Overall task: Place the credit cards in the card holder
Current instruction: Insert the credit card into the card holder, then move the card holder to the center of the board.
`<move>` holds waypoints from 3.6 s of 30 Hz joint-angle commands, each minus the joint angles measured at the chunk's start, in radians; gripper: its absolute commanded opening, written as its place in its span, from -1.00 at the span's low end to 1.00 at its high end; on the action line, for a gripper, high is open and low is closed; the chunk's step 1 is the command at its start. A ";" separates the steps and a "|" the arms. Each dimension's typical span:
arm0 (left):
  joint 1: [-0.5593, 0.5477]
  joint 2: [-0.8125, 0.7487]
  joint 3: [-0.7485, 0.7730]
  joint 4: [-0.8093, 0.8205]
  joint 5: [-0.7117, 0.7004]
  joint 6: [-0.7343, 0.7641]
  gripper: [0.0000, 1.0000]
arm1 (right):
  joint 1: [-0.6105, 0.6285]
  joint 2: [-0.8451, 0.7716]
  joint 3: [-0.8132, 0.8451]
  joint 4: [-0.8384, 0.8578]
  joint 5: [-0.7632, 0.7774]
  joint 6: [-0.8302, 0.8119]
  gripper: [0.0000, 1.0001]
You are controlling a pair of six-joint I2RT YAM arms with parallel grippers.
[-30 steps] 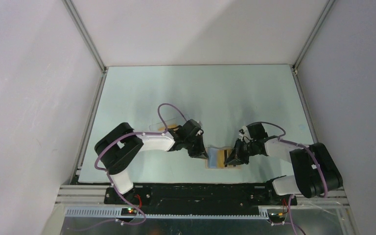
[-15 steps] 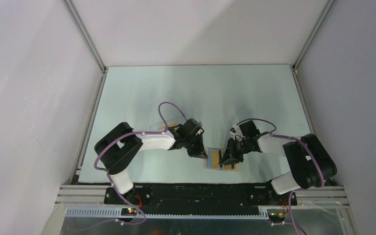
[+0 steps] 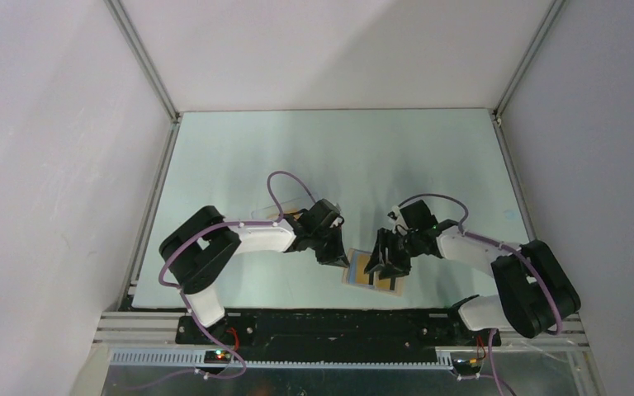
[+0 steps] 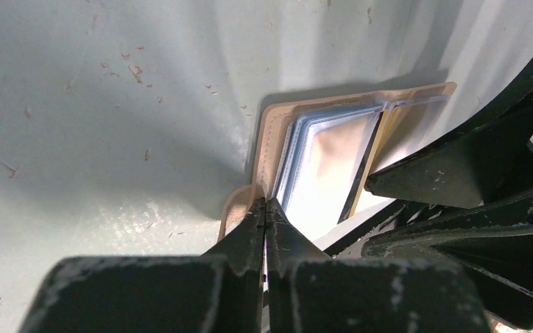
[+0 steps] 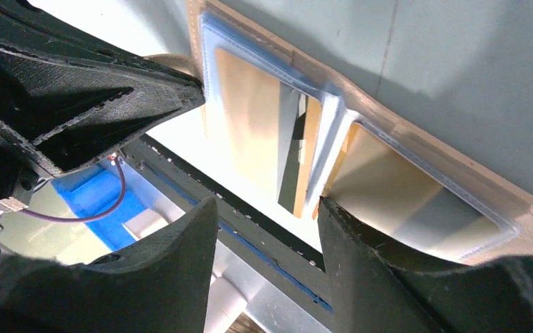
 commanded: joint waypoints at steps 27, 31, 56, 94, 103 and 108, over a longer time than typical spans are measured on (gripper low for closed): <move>0.057 -0.297 0.011 -0.105 -0.155 0.096 -0.67 | 0.059 0.119 0.340 -0.285 0.125 -0.138 0.15; 0.094 -0.344 -0.029 -0.113 -0.135 0.102 -0.62 | 0.019 0.052 0.341 -0.350 0.153 -0.152 0.30; 0.112 -0.373 -0.099 -0.119 -0.102 0.109 -0.45 | -0.197 0.292 0.278 -0.205 0.043 -0.232 0.38; 0.032 -0.201 0.076 -0.456 -0.237 0.223 -0.40 | -0.117 0.095 0.279 -0.209 -0.162 -0.133 0.32; 0.034 -0.218 0.101 -0.453 -0.240 0.224 -0.35 | 0.019 0.112 0.278 -0.087 -0.188 -0.038 0.32; 0.037 -0.249 0.092 -0.453 -0.253 0.224 -0.33 | 0.074 0.142 0.279 0.027 -0.205 0.025 0.31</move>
